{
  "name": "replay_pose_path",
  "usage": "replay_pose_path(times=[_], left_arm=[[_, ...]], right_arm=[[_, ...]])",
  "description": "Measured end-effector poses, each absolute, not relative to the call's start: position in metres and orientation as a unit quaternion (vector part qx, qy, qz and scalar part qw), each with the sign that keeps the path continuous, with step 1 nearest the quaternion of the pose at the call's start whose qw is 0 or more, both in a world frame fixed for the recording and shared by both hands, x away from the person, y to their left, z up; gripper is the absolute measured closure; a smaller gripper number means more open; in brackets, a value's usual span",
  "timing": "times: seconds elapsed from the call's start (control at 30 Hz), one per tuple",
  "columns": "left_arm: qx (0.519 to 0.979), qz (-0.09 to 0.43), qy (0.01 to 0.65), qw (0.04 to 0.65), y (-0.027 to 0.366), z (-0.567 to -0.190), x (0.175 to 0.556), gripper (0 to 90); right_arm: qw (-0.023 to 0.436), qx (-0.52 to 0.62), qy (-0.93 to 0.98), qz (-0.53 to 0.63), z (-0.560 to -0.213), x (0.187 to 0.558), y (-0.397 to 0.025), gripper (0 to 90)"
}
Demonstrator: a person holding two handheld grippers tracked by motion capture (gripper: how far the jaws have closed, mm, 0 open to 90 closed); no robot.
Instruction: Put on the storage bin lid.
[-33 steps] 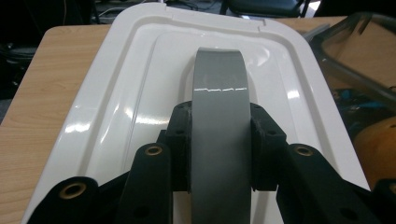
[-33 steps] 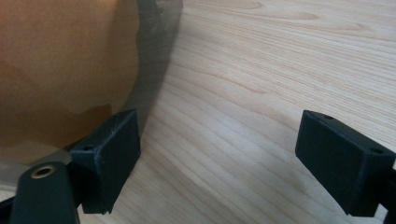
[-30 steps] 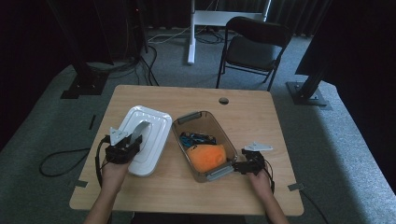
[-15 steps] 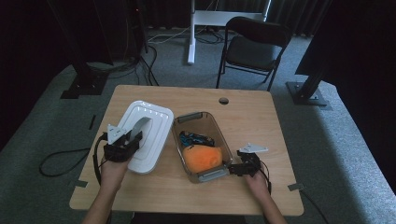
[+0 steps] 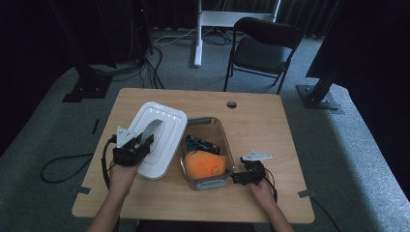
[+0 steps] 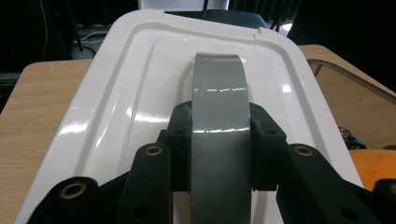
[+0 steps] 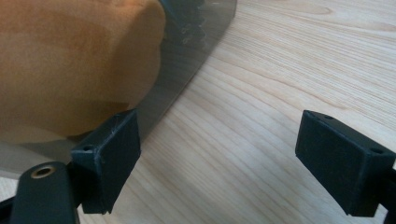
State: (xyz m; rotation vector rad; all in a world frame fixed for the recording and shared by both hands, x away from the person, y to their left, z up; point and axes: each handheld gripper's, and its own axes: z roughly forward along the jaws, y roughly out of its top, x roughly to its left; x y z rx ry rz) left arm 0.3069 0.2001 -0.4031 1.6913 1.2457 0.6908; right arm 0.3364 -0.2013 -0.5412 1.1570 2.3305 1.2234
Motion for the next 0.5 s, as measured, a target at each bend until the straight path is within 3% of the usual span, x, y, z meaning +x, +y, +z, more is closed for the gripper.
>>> replay_pose_path(times=[0.5], left_arm=[[0.686,0.273,0.498,0.456,0.193,-0.399,0.309,67.3]], right_arm=[[0.124,0.379,0.81,0.431,-0.541,0.33,-0.182,13.5]])
